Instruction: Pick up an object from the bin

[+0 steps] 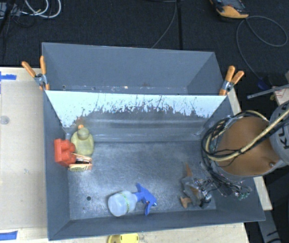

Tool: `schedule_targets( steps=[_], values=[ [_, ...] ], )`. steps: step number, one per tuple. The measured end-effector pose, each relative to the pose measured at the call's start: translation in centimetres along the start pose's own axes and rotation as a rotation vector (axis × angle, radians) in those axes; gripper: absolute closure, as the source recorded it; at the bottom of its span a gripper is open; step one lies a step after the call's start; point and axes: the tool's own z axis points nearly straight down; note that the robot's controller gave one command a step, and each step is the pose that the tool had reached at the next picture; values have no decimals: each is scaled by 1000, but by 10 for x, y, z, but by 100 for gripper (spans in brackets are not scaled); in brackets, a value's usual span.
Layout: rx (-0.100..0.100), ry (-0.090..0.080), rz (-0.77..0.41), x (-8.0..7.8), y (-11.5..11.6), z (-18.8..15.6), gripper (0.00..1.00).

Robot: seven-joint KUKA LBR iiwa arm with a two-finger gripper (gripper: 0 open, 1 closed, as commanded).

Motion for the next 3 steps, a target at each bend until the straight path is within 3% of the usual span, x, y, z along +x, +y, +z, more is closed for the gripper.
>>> schedule_targets(
  steps=[1, 3],
  values=[
    [6, -9, 0, -2, -1, 0, 0],
    [7, -9, 16, -3, 0, -1, 0]
  ],
)
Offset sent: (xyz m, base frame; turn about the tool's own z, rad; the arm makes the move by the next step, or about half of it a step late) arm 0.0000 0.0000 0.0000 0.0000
